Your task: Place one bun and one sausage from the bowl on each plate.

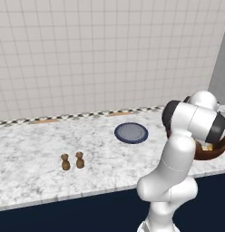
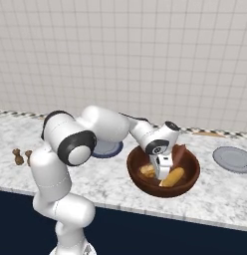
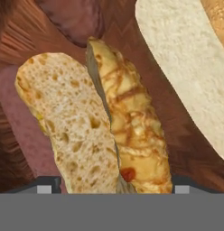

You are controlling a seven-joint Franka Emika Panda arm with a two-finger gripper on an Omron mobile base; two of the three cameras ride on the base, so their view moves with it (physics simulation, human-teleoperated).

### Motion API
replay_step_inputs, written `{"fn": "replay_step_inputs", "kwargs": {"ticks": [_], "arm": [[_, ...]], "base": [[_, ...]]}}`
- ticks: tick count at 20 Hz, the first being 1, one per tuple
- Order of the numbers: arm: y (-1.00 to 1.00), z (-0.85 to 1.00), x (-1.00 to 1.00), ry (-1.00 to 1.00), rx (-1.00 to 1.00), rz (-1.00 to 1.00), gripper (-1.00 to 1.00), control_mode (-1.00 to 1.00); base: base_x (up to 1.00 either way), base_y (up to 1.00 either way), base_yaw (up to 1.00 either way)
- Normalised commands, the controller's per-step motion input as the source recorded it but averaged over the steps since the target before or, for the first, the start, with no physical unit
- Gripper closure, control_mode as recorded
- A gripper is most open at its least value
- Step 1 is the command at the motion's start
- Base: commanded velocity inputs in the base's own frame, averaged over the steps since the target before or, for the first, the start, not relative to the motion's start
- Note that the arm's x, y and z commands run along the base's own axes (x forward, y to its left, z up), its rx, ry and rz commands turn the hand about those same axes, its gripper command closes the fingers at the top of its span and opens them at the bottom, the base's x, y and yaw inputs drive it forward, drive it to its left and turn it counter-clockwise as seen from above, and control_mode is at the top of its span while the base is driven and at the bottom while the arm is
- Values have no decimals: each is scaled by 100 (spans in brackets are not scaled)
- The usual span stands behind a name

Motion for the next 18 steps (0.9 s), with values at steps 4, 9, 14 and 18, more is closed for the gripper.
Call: {"fn": "replay_step_inputs", "kwargs": {"ticks": [4, 9, 14, 18], "arm": [[3, 25, -3, 1, -4, 2, 100, -100], [18, 99, -16, -7, -1, 9, 100, -100], [66, 100, -1, -17, -4, 23, 100, -100], [99, 89, 24, -14, -11, 38, 100, -100]], "base": [[0, 0, 0], [0, 0, 0], [0, 0, 0], [0, 0, 0]]}}
